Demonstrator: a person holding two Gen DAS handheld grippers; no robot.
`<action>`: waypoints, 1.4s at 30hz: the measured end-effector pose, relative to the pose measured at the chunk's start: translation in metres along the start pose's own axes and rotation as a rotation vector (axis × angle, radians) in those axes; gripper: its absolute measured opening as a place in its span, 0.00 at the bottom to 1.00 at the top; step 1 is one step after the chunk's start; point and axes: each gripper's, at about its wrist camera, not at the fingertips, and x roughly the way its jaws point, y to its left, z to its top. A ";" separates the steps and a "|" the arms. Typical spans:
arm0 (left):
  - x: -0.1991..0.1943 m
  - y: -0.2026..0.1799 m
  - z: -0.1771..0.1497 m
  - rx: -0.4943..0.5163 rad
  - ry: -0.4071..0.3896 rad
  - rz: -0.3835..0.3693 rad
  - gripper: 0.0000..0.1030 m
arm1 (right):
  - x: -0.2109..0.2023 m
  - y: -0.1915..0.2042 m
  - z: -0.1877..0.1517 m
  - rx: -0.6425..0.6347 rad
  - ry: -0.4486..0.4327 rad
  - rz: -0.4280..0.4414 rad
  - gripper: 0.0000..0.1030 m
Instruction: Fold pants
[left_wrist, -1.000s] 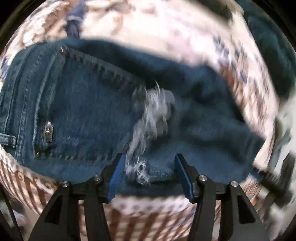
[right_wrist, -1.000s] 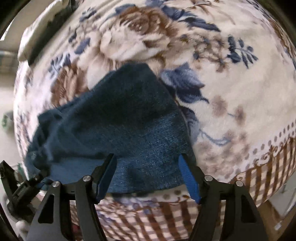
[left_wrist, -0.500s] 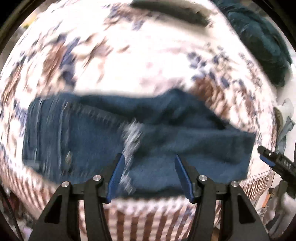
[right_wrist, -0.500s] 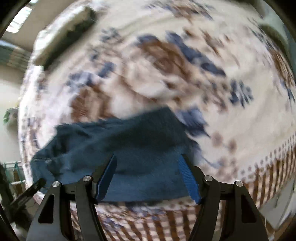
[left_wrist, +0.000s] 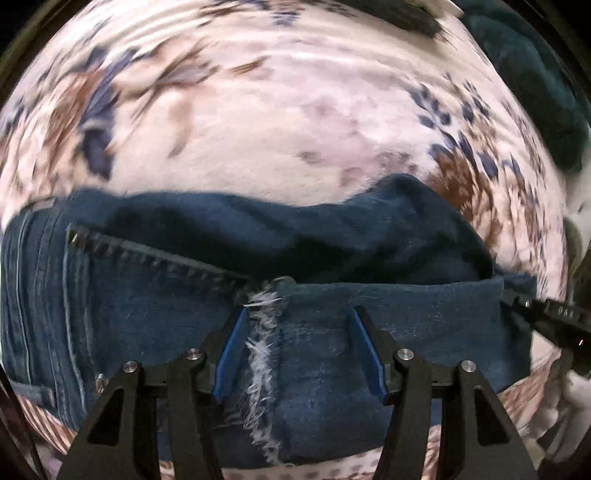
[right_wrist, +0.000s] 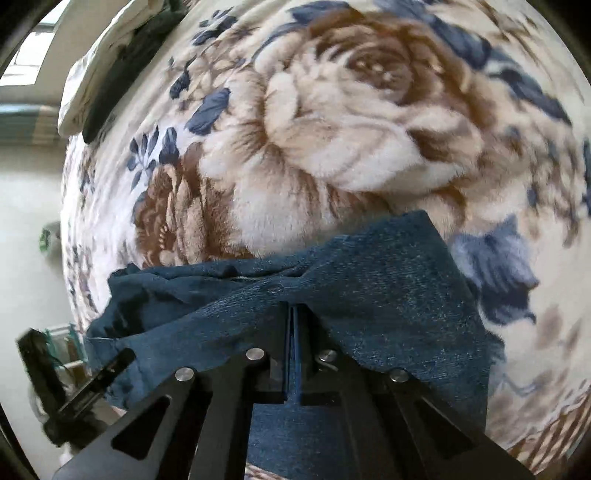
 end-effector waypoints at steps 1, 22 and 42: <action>-0.007 0.005 -0.001 -0.028 -0.007 -0.035 0.53 | -0.004 0.003 -0.001 -0.003 0.007 -0.001 0.01; -0.011 0.215 -0.114 -1.038 -0.360 -0.443 0.98 | -0.004 0.071 -0.063 -0.202 0.067 -0.339 0.76; -0.061 0.159 -0.080 -0.804 -0.595 -0.463 0.24 | 0.005 0.067 -0.062 -0.218 0.071 -0.316 0.76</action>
